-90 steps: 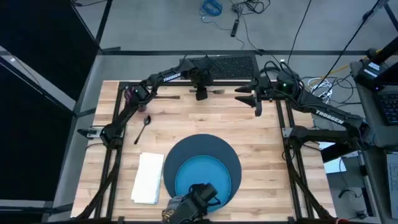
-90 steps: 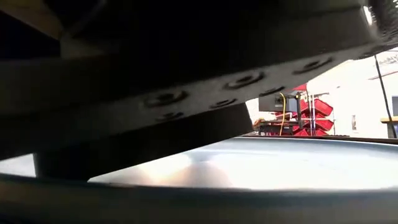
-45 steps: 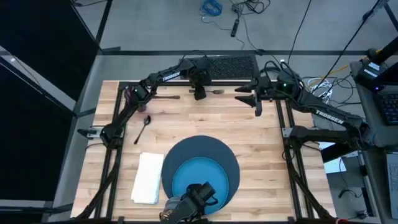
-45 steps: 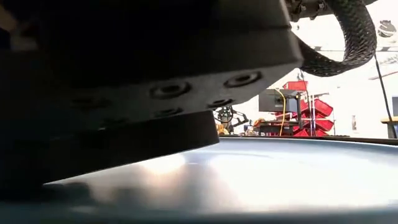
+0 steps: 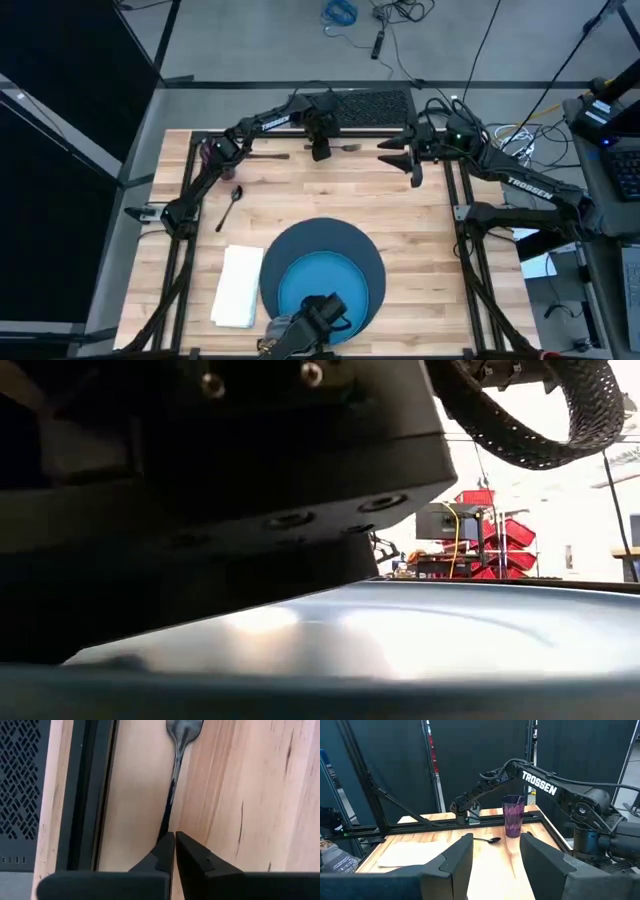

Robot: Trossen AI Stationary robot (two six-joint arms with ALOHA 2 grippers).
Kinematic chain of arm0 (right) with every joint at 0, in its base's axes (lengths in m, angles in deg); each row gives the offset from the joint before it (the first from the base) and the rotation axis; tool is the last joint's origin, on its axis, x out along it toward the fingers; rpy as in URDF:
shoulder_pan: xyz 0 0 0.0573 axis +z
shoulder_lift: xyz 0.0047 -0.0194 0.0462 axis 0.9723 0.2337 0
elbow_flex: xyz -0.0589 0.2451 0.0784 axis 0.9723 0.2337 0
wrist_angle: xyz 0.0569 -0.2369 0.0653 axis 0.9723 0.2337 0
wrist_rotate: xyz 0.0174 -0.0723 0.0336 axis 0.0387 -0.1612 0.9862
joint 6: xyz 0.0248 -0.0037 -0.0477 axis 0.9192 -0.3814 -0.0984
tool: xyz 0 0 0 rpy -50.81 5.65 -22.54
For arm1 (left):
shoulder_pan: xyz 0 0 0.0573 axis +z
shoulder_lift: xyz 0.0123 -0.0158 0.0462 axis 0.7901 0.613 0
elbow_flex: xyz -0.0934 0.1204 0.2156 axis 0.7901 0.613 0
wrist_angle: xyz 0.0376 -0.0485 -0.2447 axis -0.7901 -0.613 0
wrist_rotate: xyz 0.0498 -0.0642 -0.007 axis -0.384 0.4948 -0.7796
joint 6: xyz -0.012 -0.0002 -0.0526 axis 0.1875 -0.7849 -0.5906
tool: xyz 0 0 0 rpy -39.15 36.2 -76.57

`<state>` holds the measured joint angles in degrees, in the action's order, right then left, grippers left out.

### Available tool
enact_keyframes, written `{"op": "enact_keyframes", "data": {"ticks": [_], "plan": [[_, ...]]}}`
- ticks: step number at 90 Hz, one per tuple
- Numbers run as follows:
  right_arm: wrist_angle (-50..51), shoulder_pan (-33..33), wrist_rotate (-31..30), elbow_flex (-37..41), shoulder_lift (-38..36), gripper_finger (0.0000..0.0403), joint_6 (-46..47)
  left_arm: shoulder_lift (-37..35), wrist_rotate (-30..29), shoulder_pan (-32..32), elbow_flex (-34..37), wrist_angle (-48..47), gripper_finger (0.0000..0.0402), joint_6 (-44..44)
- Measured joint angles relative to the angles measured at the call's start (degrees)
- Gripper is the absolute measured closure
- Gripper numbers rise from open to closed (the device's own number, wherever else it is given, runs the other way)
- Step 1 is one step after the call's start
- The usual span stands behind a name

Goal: Set table place
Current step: Put the fork on the white table napkin

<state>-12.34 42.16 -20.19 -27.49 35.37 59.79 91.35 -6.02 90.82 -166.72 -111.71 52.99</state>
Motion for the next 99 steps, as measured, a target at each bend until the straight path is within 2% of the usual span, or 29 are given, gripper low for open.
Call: {"op": "enact_keyframes", "data": {"ticks": [20, 39, 49, 70, 75, 88, 99], "plan": [[0.0, 0.0, 0.0, 0.0, 0.0, 0.0255, 0.0, 0.0, -0.2, 0.0, 0.0, 0.0, 0.0401, 0.0], [0.4, 0.0, -0.3, 0.0, 0.0, 0.0255, 2.3, 0.0, -2.9, -0.5, 0.0, -0.1, 0.0401, -0.2], [2.3, -0.1, -0.5, 0.0, 0.0, 0.0255, 2.6, 0.0, -3.1, -0.8, -3.1, -2.8, 0.0401, 0.0], [5.3, -0.1, -0.8, 0.0, 0.0, 0.0255, 3.8, -2.9, -3.3, -1.2, -3.2, -3.7, 0.0401, 0.1], [6.2, 0.0, -2.7, 0.0, 0.1, 0.0255, 5.0, -2.9, -4.1, -1.2, -3.2, -3.4, 0.0401, 0.1], [10.9, -0.1, -12.2, 0.0, 1.8, 0.0255, 6.9, -3.0, -7.1, -1.3, -3.2, -3.8, 0.0401, 0.1], [11.6, -0.1, -14.0, 0.0, 5.7, 0.0255, 7.7, -4.1, -10.9, -1.6, -3.1, -6.1, 0.0401, -1.5]]}}
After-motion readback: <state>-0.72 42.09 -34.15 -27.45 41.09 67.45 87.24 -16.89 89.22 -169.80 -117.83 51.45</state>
